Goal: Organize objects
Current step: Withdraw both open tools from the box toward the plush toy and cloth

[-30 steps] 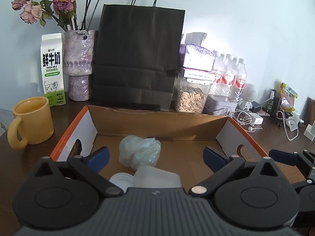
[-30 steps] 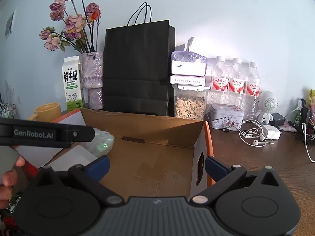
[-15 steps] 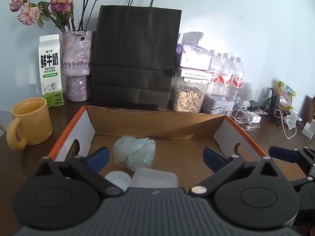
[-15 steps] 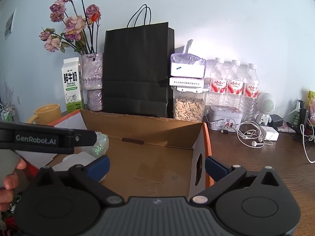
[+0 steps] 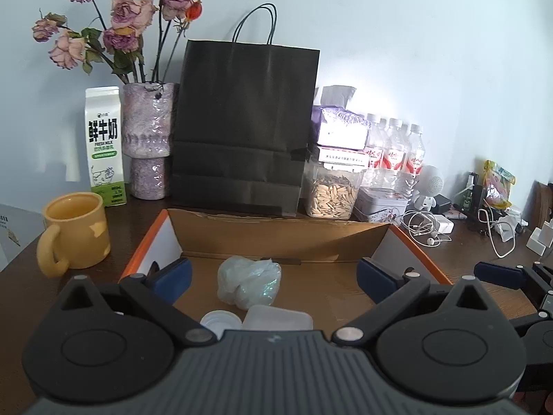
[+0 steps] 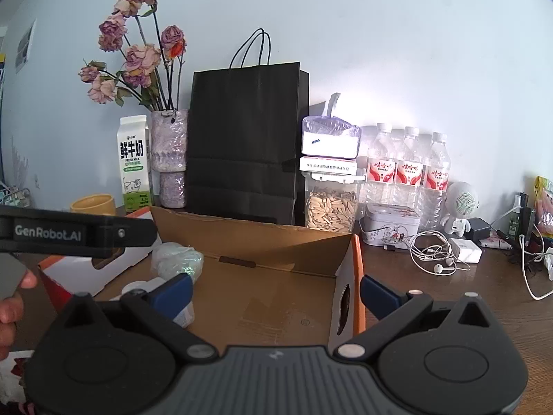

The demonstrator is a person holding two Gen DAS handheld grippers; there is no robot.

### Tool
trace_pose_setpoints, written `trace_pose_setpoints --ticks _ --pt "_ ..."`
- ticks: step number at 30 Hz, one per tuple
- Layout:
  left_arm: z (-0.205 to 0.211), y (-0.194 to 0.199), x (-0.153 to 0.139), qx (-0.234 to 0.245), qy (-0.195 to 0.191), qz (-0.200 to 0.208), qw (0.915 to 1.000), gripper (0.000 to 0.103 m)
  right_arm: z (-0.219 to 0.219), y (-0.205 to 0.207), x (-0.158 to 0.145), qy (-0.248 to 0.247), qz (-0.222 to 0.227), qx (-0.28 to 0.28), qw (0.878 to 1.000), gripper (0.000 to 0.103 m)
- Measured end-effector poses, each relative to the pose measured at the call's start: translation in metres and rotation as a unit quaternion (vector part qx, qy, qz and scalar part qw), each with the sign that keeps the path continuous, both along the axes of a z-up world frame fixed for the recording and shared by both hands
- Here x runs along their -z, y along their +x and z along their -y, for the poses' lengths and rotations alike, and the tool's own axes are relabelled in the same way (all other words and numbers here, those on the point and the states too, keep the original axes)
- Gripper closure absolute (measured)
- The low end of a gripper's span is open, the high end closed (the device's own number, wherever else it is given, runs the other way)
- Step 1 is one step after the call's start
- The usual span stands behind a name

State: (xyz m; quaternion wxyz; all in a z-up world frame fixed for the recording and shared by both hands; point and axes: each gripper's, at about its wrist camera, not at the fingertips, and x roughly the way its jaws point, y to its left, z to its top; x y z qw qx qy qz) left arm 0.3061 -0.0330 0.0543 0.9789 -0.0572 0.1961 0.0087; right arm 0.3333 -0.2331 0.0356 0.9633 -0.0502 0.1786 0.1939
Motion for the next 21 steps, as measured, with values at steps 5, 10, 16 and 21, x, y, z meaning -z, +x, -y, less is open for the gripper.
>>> trace_pose_setpoints --ticks 5,10,16,21 --pt "-0.003 -0.017 0.0 -0.004 0.002 -0.001 1.0 0.0 0.001 -0.013 -0.001 -0.007 0.0 -0.002 1.0 0.0" --pt "-0.009 -0.037 0.004 -0.011 0.01 -0.006 0.9999 0.0 0.008 -0.03 -0.002 -0.01 -0.002 -0.001 1.0 0.0" --pt "-0.017 -0.062 0.01 -0.019 0.015 -0.018 0.9995 0.0 0.017 -0.056 -0.001 -0.018 -0.003 0.003 1.0 0.0" --pt "-0.024 -0.084 0.014 -0.027 0.014 -0.026 0.9992 0.0 0.026 -0.079 0.004 -0.019 -0.01 0.008 1.0 0.0"
